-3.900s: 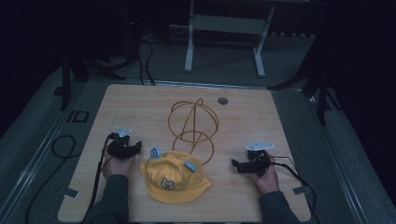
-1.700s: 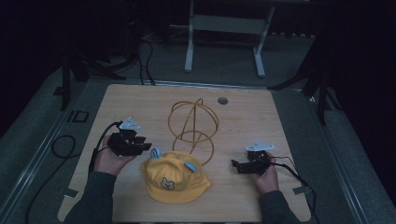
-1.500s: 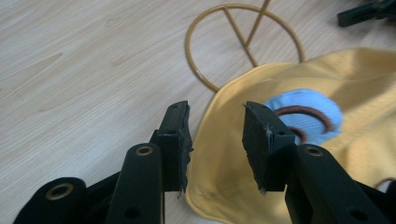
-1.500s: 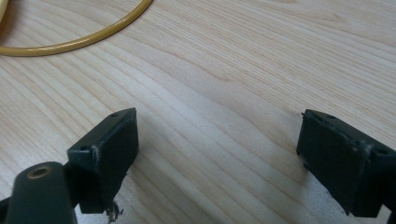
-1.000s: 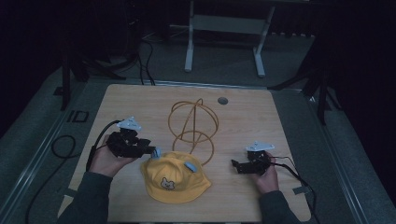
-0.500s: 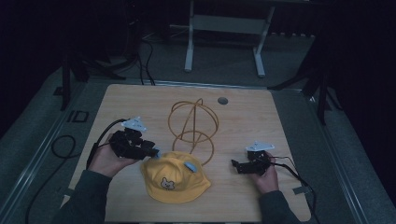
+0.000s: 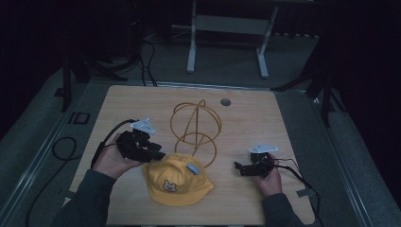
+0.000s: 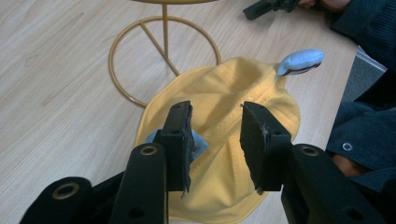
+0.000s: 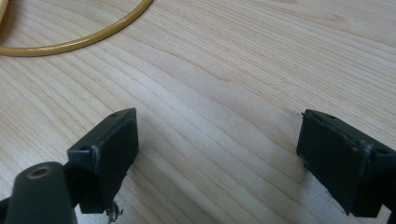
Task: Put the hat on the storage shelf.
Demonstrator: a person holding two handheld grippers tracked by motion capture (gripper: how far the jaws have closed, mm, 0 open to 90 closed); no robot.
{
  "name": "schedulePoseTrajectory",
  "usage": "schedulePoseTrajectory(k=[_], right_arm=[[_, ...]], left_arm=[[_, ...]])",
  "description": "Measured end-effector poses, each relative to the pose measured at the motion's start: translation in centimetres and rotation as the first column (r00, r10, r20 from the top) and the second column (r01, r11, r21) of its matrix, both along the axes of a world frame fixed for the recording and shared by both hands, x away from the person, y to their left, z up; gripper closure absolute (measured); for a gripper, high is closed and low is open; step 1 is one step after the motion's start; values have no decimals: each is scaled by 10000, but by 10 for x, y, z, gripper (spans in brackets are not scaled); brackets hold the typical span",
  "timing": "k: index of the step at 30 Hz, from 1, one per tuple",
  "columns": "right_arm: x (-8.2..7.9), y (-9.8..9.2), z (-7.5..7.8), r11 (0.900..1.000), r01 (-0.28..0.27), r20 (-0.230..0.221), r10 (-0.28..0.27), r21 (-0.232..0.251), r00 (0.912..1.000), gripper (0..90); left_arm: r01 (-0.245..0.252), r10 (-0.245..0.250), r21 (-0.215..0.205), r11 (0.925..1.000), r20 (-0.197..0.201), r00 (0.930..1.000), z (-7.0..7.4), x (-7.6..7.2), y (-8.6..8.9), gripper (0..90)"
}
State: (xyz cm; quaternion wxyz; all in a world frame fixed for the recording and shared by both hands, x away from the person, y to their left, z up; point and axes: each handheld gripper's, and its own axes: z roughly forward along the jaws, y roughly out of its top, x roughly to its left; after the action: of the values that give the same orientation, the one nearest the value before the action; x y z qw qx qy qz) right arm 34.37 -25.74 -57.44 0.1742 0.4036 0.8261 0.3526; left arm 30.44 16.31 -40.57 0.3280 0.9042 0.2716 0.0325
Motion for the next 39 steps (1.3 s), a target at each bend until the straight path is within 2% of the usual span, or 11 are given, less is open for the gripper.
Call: schedulePoseTrajectory(k=[15, 22, 28, 39], right_arm=[[0, 0, 0, 10000, -2, 2, 2, -4, 10000, 126], [0, 0, 0, 10000, 0, 3, 0, -5, 10000, 126], [0, 0, 0, 10000, -5, 2, 5, -3, 10000, 126], [0, 0, 0, 10000, -5, 3, 5, -4, 10000, 126]], left_arm=[[543, -539, 457, 9975, -98, 9985, 0, 0, -18, 633], [748, -743, 523, 9958, -121, 9972, -1, 2, -25, 628], [1223, -1209, 709, 9900, -231, 9924, -3, 3, -34, 618], [1666, -1642, 1146, 9793, -301, 9860, -4, 4, -46, 600]])
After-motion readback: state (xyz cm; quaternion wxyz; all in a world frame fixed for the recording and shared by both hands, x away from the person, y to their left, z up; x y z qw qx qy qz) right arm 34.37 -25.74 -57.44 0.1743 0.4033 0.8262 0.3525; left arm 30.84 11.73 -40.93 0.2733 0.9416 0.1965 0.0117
